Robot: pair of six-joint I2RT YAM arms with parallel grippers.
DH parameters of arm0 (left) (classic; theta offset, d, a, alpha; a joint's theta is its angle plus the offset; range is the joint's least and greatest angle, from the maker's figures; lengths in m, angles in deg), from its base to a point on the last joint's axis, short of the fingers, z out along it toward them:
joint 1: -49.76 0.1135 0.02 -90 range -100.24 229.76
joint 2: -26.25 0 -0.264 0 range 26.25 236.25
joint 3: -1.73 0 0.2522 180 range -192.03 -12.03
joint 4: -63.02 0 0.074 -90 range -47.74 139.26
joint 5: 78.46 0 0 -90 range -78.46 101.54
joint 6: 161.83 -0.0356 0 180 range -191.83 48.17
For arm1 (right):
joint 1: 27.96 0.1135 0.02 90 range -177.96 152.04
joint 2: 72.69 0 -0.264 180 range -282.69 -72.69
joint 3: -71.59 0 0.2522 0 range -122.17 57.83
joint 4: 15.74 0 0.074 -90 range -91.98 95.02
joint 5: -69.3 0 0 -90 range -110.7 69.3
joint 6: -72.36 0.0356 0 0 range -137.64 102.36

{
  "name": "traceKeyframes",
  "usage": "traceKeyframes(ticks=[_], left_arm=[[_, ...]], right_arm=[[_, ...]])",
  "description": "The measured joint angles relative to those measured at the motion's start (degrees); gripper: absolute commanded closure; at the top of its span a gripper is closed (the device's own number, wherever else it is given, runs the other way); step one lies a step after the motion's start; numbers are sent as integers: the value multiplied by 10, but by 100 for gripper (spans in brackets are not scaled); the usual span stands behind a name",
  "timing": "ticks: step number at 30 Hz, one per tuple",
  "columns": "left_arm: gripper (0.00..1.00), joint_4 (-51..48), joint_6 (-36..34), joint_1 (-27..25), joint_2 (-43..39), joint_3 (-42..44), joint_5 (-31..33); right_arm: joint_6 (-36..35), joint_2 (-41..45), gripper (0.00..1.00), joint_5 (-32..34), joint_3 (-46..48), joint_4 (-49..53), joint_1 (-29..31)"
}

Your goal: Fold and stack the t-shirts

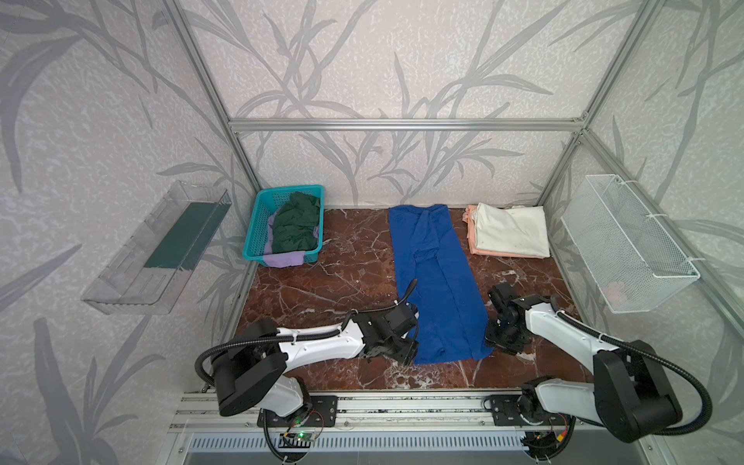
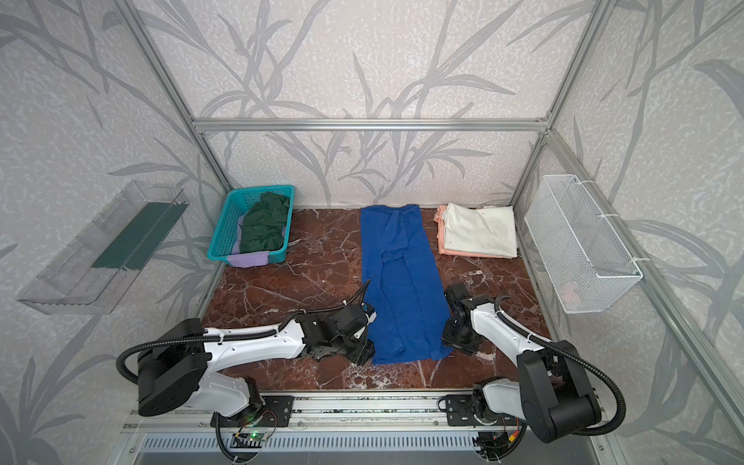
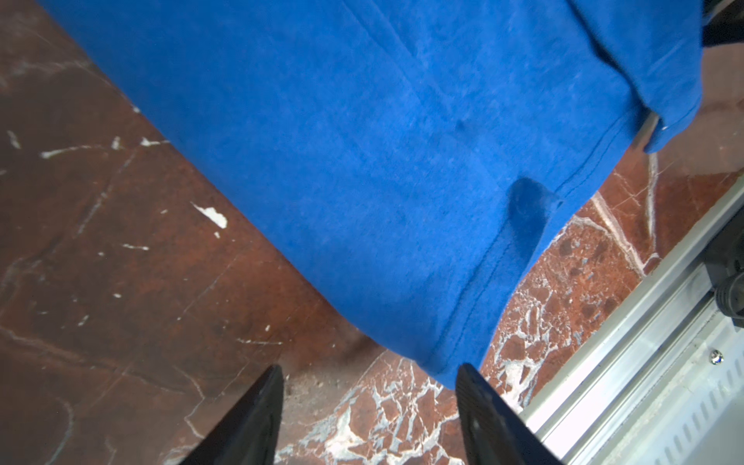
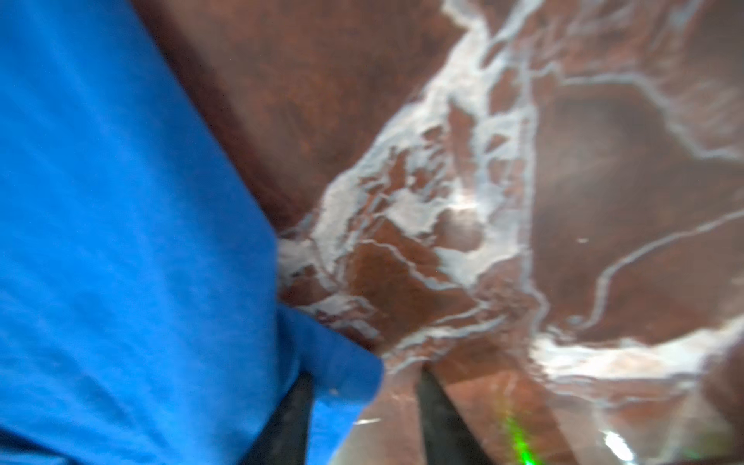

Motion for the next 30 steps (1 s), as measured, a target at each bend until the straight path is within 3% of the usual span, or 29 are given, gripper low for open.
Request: traceKeyframes(ticks=[6,17,19,21,22,30], left_arm=[[55,-23,10,-5,25,-34,-1],[72,-49,12,-26,35,-47,10],[82,-50,13,-28,35,-47,12],[98,-52,7,-28,36,-48,12],[100,-54,5,-28,37,-49,13],[100,-92,-9,-24,56,-97,23]], right_arm=[[-8,0,86,-10,1,-17,6],[-9,1,94,-6,0,-23,28],[-9,3,100,-4,-1,-22,31],[-8,5,100,-4,0,-21,34],[-8,7,100,-6,0,-21,35],[-9,41,100,-9,2,-13,39]])
